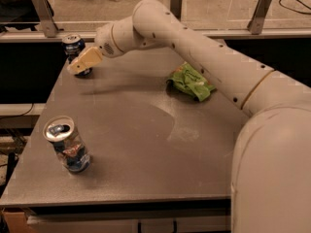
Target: Knock pepsi can over
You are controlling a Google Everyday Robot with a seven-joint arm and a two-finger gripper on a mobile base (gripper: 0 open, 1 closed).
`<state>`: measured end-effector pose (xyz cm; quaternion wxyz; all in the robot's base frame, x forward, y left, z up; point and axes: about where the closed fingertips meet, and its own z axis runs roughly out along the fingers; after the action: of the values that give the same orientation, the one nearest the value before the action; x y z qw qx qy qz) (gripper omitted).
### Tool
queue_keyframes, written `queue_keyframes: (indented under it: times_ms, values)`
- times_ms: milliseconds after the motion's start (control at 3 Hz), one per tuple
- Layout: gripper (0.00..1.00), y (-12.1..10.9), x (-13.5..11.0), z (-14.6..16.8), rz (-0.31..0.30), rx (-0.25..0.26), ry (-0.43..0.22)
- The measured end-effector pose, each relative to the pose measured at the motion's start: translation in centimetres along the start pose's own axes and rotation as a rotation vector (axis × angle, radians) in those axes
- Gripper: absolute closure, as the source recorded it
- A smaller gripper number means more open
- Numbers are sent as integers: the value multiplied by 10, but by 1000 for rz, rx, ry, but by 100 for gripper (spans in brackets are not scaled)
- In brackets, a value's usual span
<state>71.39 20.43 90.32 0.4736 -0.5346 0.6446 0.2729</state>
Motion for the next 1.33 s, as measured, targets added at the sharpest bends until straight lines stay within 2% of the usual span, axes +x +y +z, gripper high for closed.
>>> queue_keyframes:
  times_ms: [333, 667, 1000, 1333]
  values:
    - [18, -2, 1, 26, 42, -22, -38]
    - [49, 1, -7, 46, 77, -67, -75]
    - [72, 2, -7, 44, 90, -76, -87]
    - [95, -13, -6, 10, 51, -17, -42]
